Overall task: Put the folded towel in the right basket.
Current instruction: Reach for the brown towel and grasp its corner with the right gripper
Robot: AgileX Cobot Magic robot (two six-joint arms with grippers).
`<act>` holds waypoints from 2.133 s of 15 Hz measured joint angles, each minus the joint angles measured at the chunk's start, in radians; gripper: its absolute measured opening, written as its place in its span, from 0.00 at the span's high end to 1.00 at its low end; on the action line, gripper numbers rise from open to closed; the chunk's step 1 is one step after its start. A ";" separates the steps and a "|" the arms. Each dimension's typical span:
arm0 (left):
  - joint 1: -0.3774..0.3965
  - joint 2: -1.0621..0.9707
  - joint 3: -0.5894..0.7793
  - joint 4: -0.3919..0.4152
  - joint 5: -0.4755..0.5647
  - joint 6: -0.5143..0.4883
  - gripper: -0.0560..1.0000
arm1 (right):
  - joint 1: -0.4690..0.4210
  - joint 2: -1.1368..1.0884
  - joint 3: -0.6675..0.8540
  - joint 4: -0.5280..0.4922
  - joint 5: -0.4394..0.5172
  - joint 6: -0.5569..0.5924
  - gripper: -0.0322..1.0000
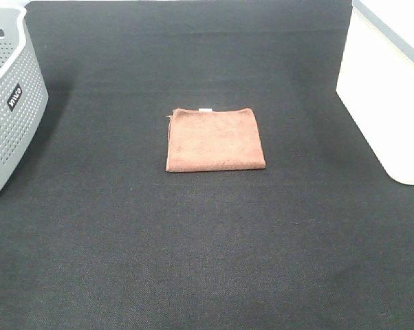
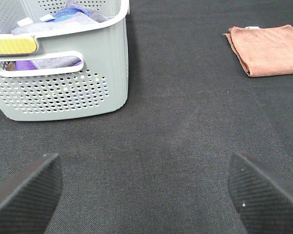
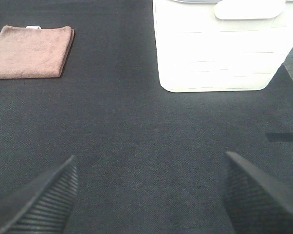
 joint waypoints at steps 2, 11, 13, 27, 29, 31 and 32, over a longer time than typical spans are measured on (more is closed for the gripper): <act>0.000 0.000 0.000 0.000 0.000 0.000 0.12 | 0.000 0.000 0.000 0.000 0.000 0.000 0.24; 0.000 0.000 0.000 0.000 0.000 0.000 0.12 | 0.000 0.000 0.000 0.000 0.000 0.000 0.24; 0.000 0.000 0.000 0.000 0.000 0.000 0.12 | 0.000 0.000 0.000 0.000 0.000 0.000 0.24; 0.000 0.000 0.000 0.000 0.000 0.000 0.12 | 0.000 0.000 0.000 0.000 0.000 0.000 0.24; 0.000 0.000 0.000 0.000 0.000 0.000 0.12 | 0.000 0.000 0.000 0.000 0.000 0.000 0.24; 0.000 0.000 0.000 0.000 0.000 0.000 0.12 | 0.000 0.000 0.000 0.000 0.000 0.000 0.24; 0.000 0.000 0.000 0.000 0.000 0.000 0.12 | 0.000 0.000 0.000 0.000 0.000 0.000 0.24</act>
